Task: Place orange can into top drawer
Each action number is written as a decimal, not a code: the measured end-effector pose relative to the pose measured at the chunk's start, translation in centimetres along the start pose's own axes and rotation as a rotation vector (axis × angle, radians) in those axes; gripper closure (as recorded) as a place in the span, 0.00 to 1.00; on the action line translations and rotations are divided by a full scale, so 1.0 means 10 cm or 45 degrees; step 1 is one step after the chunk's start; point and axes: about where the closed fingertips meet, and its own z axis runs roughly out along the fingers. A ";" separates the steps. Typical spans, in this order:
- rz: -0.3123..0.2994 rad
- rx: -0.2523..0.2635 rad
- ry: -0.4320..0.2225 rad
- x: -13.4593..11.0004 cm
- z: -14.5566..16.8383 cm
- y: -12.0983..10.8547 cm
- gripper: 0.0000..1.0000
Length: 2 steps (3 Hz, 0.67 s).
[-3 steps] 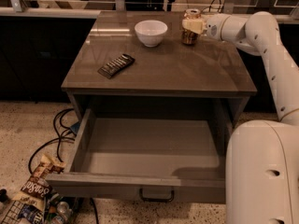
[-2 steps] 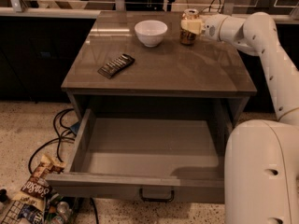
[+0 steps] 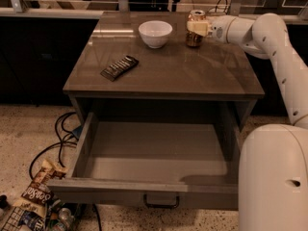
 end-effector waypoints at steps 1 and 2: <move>0.004 0.017 -0.018 -0.04 -0.25 0.11 1.00; 0.016 0.034 -0.029 -0.01 -0.47 0.20 1.00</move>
Offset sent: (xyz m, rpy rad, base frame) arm -0.0834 -0.0265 0.0094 0.0320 -0.0165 -0.0570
